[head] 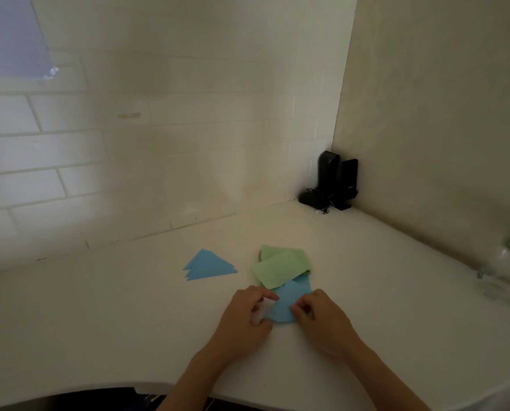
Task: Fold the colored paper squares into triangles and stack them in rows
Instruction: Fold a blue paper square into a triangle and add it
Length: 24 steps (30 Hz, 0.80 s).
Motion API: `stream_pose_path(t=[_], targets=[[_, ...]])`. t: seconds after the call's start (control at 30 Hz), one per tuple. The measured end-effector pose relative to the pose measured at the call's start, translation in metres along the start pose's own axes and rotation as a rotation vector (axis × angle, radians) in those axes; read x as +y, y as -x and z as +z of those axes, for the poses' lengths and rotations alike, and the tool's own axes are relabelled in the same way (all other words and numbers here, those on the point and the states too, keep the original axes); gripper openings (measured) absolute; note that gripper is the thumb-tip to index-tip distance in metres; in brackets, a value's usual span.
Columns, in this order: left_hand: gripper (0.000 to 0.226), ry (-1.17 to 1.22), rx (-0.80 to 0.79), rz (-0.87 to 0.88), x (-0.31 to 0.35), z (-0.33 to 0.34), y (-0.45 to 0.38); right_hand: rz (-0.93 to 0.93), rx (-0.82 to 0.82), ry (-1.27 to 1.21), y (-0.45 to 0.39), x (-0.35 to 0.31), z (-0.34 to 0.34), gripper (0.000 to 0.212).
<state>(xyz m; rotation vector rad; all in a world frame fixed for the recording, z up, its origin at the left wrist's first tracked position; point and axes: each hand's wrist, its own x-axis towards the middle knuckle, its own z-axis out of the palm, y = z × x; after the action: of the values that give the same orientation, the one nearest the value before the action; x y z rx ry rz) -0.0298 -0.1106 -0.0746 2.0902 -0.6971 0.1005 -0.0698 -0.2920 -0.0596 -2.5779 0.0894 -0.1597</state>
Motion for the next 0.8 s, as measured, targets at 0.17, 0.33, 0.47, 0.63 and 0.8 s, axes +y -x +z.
stream_pose_path(t=[0.17, 0.33, 0.47, 0.63, 0.8], targets=[[0.033, -0.174, -0.036, 0.175, -0.002, 0.009, -0.002, -0.041, -0.102, -0.088, 0.004, 0.010, -0.016, 0.014], [0.018, -0.172, 0.010, 0.160, 0.002, 0.016, -0.002, -0.145, -0.006, -0.133, 0.013, 0.014, -0.019, 0.008], [0.011, -0.178, 0.047, 0.132, 0.004, 0.016, -0.003, -0.242, 0.029, -0.099, 0.023, 0.021, -0.021, 0.005], [0.015, -0.207, 0.114, 0.046, 0.007, 0.017, -0.004, -0.220, 0.078, -0.038, 0.029, 0.029, -0.011, 0.034], [0.020, -0.260, 0.116, -0.093, 0.012, 0.021, -0.009, -0.048, 0.272, -0.023, 0.025, 0.022, 0.001, 0.037]])
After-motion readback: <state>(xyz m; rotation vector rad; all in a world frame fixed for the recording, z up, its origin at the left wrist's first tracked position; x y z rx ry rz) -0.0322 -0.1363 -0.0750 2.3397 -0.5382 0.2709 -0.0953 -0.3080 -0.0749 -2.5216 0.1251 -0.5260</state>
